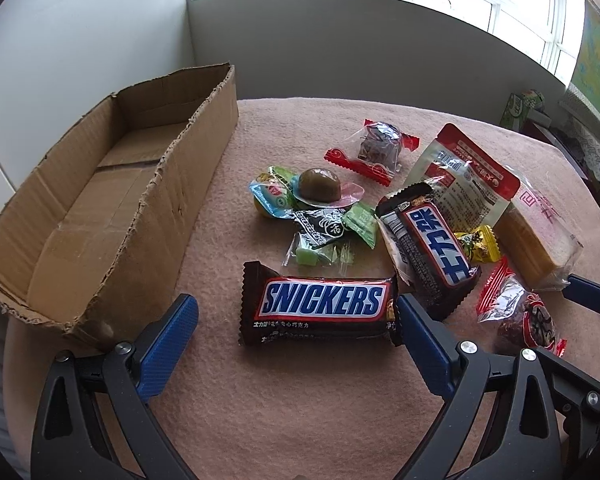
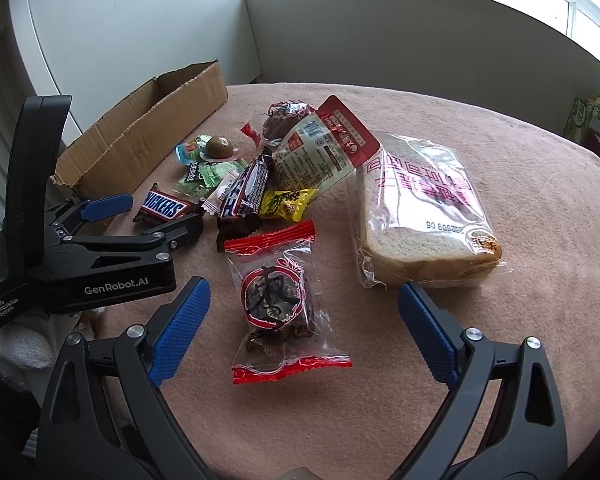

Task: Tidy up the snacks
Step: 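Grasp the Snickers bar with the left tool while the right tool grasps the red-wrapped pastry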

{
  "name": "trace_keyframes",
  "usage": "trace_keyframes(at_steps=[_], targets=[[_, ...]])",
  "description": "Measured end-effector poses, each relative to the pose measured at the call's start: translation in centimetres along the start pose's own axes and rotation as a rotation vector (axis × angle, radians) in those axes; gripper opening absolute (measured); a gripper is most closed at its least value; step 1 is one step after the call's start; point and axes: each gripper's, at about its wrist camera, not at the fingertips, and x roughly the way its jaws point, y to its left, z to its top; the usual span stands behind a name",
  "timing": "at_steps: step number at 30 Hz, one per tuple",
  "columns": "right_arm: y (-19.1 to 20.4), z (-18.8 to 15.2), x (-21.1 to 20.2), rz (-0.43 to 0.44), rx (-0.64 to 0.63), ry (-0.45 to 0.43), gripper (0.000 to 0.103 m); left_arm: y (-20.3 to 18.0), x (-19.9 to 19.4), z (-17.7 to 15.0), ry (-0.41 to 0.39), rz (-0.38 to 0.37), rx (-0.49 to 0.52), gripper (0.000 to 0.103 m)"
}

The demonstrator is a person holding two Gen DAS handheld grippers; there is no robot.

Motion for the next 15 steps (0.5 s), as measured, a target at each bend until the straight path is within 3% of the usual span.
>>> trace_keyframes(at_steps=[2,6,15], targets=[[0.1,0.0,0.5,0.006,-0.005,0.021,0.085,0.3,0.3,0.1,0.005,-0.005,-0.001,0.098],[0.1,0.0,1.6,0.009,0.001,0.040,0.078,0.8,0.9,0.4,0.011,-0.014,-0.007,0.097],[-0.2,-0.1,1.6,0.003,0.019,0.038,0.044,0.1,0.8,0.2,-0.005,-0.009,0.013,0.072]])
